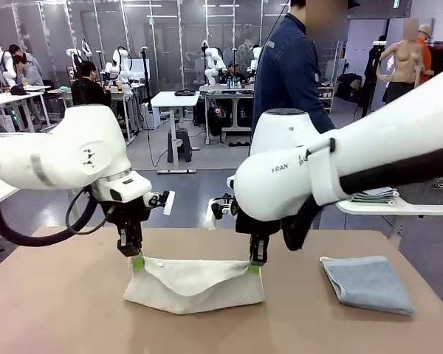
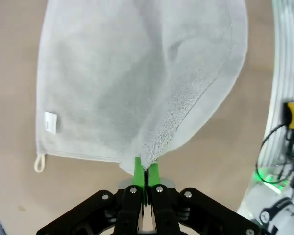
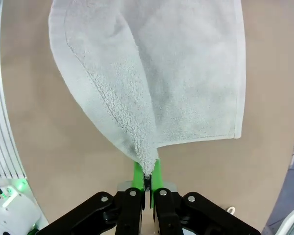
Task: Fold the towels and place them in the basket.
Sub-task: When a person lays out a Towel with hook on the table, fold it in half twice.
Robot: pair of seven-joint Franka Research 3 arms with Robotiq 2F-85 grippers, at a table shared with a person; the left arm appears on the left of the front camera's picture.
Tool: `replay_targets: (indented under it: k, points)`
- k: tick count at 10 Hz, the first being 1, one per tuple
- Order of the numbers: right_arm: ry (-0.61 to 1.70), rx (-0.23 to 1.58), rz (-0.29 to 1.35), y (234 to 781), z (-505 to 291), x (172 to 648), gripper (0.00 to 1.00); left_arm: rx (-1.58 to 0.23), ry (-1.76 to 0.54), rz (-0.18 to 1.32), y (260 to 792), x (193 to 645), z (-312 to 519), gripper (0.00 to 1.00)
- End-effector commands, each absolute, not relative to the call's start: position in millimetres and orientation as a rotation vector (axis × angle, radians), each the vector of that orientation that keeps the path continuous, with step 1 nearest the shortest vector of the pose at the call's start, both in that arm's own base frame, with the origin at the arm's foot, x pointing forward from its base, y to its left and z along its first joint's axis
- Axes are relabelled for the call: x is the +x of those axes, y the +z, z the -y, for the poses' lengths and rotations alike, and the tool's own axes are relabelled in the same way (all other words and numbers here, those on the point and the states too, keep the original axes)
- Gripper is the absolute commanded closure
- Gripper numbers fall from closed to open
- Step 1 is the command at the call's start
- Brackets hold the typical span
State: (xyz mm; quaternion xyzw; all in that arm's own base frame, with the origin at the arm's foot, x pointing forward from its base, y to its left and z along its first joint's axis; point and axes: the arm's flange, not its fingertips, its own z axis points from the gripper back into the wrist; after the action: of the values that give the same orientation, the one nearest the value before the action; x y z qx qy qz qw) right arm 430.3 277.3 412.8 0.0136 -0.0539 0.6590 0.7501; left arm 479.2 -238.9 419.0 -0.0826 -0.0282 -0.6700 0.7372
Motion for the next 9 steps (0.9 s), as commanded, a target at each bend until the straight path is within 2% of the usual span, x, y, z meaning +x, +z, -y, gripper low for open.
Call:
replay_targets:
  k: [1,3,9]
  points:
    - [1.401,0.085,0.027,405.2,-280.3,459.6,1.00,-0.213,-1.394,-0.063,420.5,512.6,245.3,1.00]
    - [1.355,0.090,-0.023,391.7,-280.6,485.5,1.00,-0.224,-1.338,-0.147,406.0,539.9,243.6,1.00]
    - [1.393,0.021,0.014,357.5,-269.7,527.0,1.00,-0.050,-1.401,-0.035,367.9,570.6,223.7,1.00]
